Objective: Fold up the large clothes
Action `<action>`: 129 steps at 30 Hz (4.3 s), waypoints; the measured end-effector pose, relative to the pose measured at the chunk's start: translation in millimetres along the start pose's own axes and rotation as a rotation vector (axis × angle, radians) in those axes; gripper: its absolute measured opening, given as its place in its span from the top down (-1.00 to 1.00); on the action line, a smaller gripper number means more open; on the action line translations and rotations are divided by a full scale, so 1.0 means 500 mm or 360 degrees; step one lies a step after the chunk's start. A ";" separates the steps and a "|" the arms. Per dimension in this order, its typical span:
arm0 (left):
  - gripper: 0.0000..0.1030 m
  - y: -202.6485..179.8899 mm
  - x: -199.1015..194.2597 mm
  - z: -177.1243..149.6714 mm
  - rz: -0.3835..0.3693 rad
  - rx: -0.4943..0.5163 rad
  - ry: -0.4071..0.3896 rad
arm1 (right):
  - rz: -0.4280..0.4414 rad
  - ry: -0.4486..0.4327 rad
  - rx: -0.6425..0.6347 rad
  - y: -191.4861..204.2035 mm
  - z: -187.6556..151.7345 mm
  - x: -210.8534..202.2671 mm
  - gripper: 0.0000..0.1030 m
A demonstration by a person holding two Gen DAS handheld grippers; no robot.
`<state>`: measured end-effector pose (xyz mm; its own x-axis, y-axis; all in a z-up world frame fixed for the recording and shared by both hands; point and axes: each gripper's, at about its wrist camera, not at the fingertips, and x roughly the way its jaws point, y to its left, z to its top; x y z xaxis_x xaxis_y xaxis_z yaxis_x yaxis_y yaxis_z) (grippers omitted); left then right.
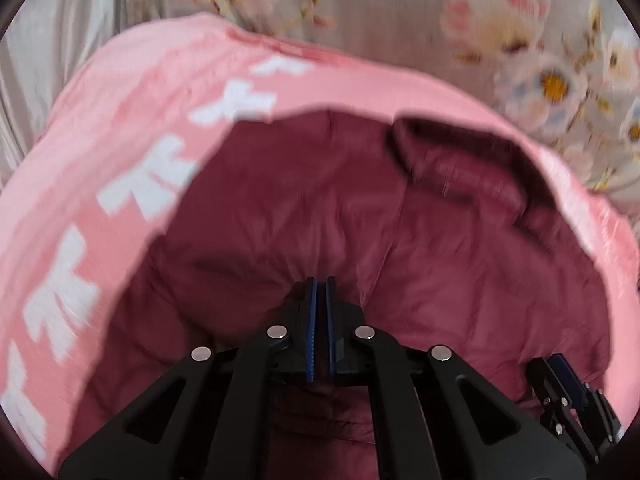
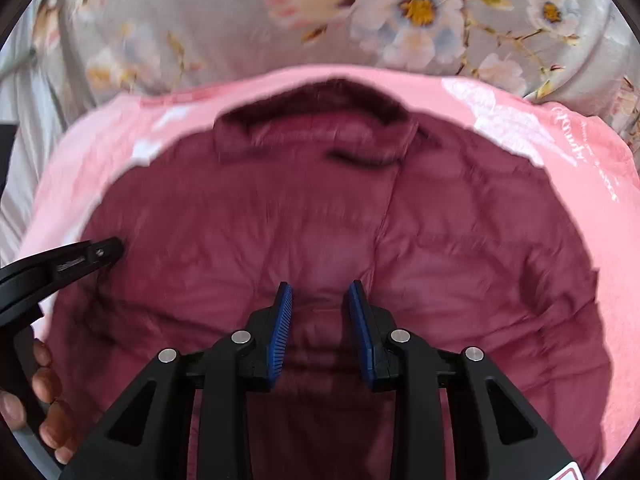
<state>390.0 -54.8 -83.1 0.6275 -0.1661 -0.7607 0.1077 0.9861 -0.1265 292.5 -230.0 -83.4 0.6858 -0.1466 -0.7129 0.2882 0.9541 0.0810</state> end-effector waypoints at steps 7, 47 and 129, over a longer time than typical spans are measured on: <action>0.93 -0.012 0.012 -0.038 0.0078 0.0108 -0.0057 | -0.0040 0.0026 -0.0018 0.012 -0.016 0.012 0.48; 0.10 -0.007 -0.032 0.155 -0.0280 -0.0223 -0.0089 | 0.0309 -0.0093 0.0518 -0.170 0.146 -0.007 0.10; 0.85 -0.130 0.264 0.209 -0.0087 0.0084 -0.0025 | -0.0171 0.0111 0.0146 -0.152 0.256 0.283 0.90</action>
<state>546.6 -141.1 -108.9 0.6316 -0.2203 -0.7433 0.1824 0.9741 -0.1338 453.3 -356.6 -101.1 0.6008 -0.2249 -0.7671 0.4192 0.9057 0.0628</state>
